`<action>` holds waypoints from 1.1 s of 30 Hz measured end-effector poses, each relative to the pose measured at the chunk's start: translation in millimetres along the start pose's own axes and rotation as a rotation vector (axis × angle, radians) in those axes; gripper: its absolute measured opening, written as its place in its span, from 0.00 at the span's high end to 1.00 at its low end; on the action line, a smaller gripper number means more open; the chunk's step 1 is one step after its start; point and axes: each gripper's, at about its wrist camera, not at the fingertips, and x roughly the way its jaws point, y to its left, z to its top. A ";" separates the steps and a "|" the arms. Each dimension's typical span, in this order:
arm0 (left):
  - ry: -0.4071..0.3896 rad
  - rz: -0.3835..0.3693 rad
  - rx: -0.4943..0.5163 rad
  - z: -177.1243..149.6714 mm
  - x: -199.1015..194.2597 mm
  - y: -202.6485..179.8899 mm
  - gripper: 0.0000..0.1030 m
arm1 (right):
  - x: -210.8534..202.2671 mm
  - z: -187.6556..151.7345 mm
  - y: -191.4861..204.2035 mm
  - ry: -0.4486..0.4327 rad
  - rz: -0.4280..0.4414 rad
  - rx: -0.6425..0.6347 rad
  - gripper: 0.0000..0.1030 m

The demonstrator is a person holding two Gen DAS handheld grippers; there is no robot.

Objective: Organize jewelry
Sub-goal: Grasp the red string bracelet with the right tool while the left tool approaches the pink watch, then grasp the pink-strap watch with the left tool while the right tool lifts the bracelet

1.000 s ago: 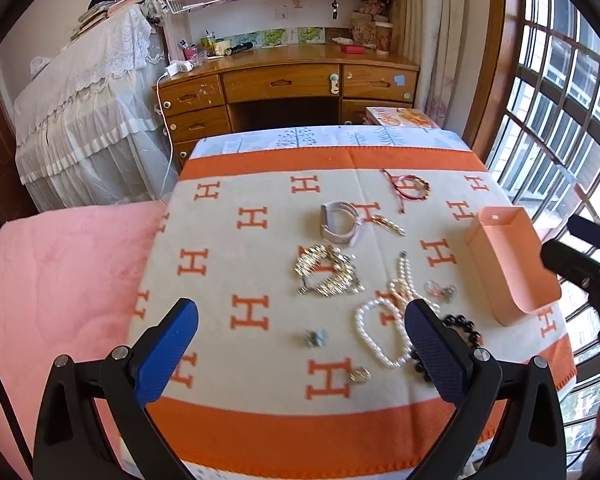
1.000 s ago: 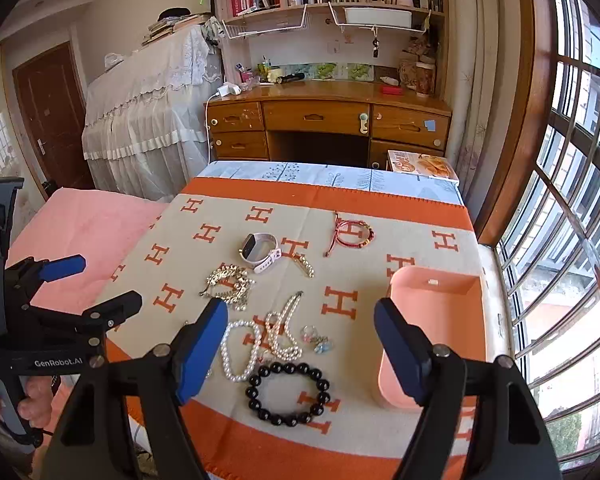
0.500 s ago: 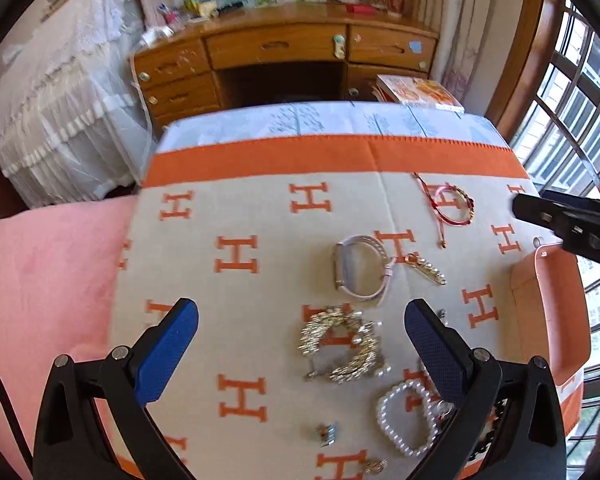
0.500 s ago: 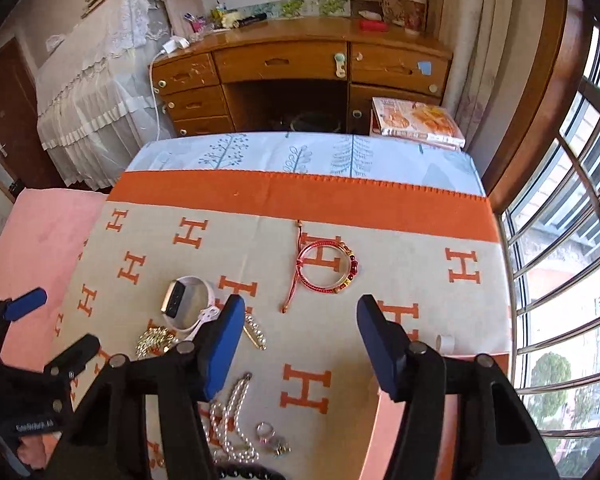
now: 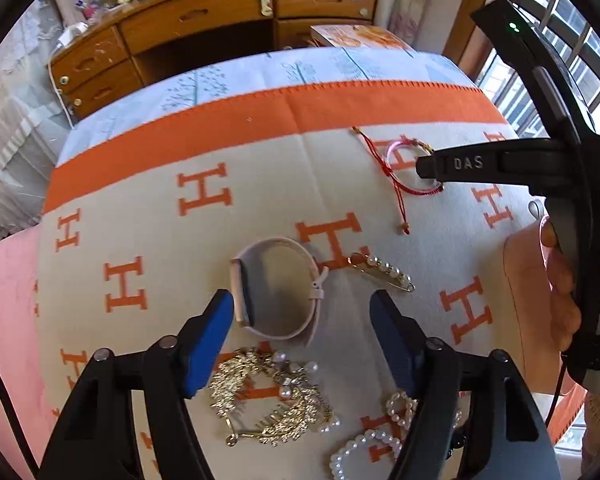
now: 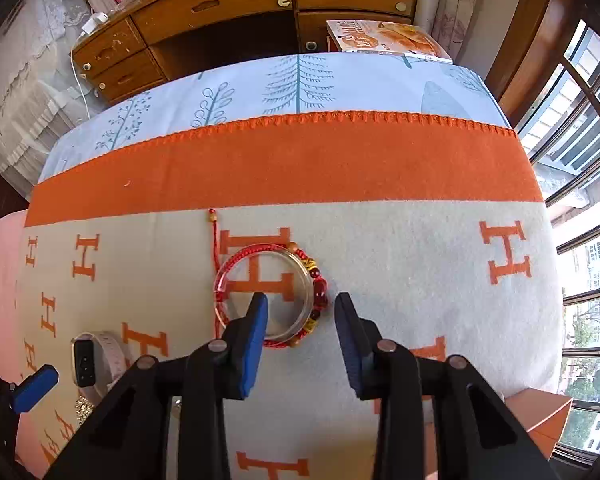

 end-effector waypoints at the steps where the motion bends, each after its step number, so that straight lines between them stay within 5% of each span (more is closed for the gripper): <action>1: 0.005 -0.005 0.002 1.0 2.5 0.1 0.34 | 1.7 1.6 0.2 -0.008 -0.009 -0.005 0.72; 5: 0.030 -0.019 0.012 1.8 9.3 -0.1 0.46 | 3.2 -0.1 9.0 -0.032 -0.070 -0.065 0.86; 13: 0.101 -0.034 0.042 5.5 24.2 -4.5 0.73 | -13.2 -14.0 1.1 -0.061 0.047 -0.041 0.88; 20: 0.155 -0.001 0.065 3.4 37.7 -9.9 0.76 | -65.4 -35.1 -10.7 -0.157 0.165 -0.028 0.88; 24: 0.145 0.012 0.058 1.3 35.6 -9.6 0.92 | -101.2 -55.4 -24.9 -0.218 0.216 -0.027 0.88; 33: 0.046 -0.002 0.056 -5.5 -18.7 -29.6 0.95 | -144.4 -110.1 -82.3 -0.286 0.246 0.013 0.88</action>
